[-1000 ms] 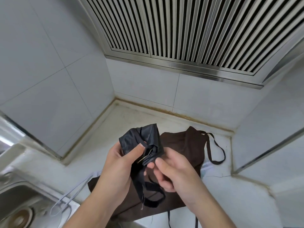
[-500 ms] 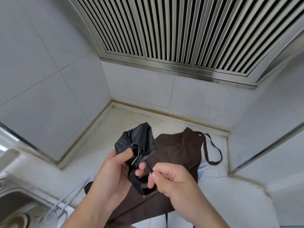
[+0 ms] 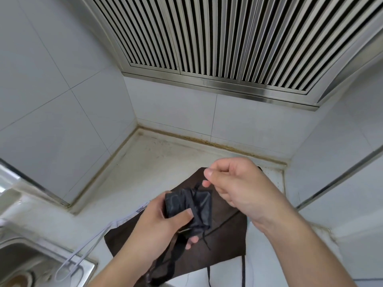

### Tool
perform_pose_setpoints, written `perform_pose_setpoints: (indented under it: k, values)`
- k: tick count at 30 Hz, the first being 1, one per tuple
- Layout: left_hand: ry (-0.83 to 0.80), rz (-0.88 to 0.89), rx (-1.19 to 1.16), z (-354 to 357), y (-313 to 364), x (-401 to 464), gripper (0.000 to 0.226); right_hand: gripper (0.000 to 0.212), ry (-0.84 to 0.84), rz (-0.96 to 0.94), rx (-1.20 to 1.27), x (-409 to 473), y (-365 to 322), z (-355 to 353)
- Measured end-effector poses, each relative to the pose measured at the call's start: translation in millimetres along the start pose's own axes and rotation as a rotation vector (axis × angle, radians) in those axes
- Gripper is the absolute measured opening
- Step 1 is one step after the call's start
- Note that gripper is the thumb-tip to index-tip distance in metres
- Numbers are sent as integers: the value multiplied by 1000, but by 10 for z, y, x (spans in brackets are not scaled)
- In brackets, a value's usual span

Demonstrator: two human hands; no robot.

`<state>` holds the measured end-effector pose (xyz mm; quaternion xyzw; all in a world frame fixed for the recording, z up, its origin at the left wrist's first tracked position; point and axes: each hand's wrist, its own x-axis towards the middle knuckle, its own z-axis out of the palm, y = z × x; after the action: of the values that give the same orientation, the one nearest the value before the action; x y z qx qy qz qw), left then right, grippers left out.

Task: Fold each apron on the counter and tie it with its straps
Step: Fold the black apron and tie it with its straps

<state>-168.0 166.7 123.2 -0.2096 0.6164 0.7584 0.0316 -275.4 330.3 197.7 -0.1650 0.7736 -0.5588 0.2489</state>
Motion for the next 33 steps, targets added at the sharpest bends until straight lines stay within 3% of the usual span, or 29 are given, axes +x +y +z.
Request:
perform_pose_setpoints:
  k: [3,7,12,15,17,20,24,33]
  values:
    - [185,62,-109,54,45,19,14,28,-4,-15,127,-212,51,229]
    - [271,127,-179,37,136,7,8,32,-37,34,187,-383,341,556]
    - [192,60,-295,96,158,-56,22,35,100,40,227,-413,571,599]
    - [94,21,-305,92,165,-86,17,25,137,38,227,-393,625,586]
    - [22,7,-289,60,165,-82,25,24,106,57,294,-388,640,534]
    - [-77,-30,-272,-5,153,-68,44,41,-10,27,367,-401,643,438]
    - [-132,-97,-255,-60,141,-43,54,25,-27,2,388,-424,616,384]
    - [-28,59,149,-183,192,-6,36,23,2,-57,189,-485,683,320]
